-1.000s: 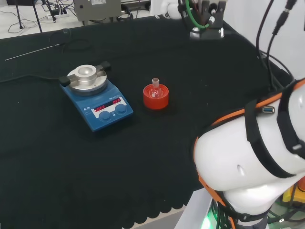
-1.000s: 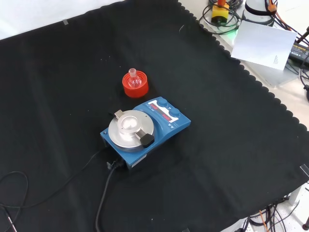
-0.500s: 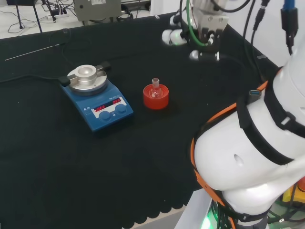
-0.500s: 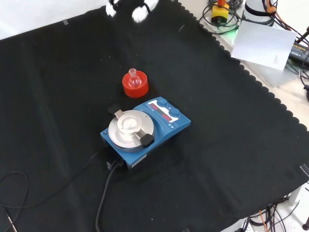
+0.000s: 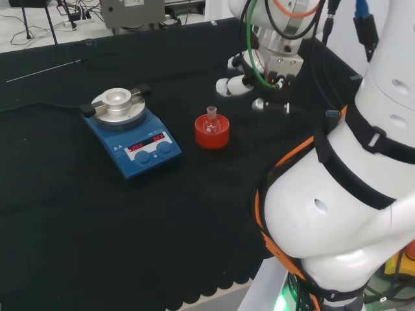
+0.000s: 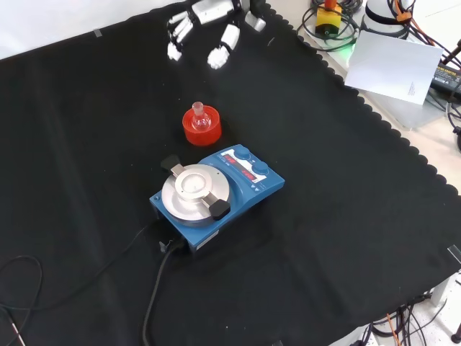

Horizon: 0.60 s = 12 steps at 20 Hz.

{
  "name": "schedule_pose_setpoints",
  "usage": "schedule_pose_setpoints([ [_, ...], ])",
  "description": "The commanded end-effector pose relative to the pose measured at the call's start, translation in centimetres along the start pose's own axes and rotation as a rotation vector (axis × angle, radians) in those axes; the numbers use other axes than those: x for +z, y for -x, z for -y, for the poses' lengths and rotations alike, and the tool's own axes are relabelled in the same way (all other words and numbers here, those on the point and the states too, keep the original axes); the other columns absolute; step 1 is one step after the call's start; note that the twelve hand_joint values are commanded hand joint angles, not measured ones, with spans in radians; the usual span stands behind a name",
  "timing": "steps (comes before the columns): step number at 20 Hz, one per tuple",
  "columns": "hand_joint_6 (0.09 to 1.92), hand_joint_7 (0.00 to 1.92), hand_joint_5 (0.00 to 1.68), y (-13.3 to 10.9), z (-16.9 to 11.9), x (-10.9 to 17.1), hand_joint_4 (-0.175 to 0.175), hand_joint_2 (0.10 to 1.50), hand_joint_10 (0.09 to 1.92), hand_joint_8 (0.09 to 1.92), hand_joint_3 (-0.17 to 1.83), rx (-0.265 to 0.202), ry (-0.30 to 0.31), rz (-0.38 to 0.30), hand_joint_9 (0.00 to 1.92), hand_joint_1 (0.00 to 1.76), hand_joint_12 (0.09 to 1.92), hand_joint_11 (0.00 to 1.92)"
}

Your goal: Pick up the round-bottom flask.

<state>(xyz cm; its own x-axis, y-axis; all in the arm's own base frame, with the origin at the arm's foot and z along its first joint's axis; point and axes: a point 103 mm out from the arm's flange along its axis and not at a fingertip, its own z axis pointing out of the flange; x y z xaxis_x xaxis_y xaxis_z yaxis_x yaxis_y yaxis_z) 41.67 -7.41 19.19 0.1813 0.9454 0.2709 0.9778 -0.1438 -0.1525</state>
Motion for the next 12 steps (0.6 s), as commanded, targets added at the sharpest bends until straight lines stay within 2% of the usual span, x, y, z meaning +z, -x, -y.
schedule_pose_setpoints([
  [1, 0.09, 0.34, 0.53, 0.4, -0.7, 3.0, -0.046, 0.79, 0.69, 0.66, 0.42, -0.002, -0.012, -0.028, 0.47, 0.68, 1.39, 0.0],
  [5, 0.09, 0.32, 0.53, 0.9, -1.2, 4.1, -0.046, 0.76, 0.69, 0.66, 0.44, 0.007, -0.024, -0.058, 0.46, 0.69, 1.39, 0.0],
  [12, 0.09, 0.29, 0.53, 1.1, -2.2, 5.7, -0.044, 0.71, 0.7, 0.67, 0.47, 0.007, -0.045, -0.065, 0.44, 0.73, 1.38, 0.0],
])
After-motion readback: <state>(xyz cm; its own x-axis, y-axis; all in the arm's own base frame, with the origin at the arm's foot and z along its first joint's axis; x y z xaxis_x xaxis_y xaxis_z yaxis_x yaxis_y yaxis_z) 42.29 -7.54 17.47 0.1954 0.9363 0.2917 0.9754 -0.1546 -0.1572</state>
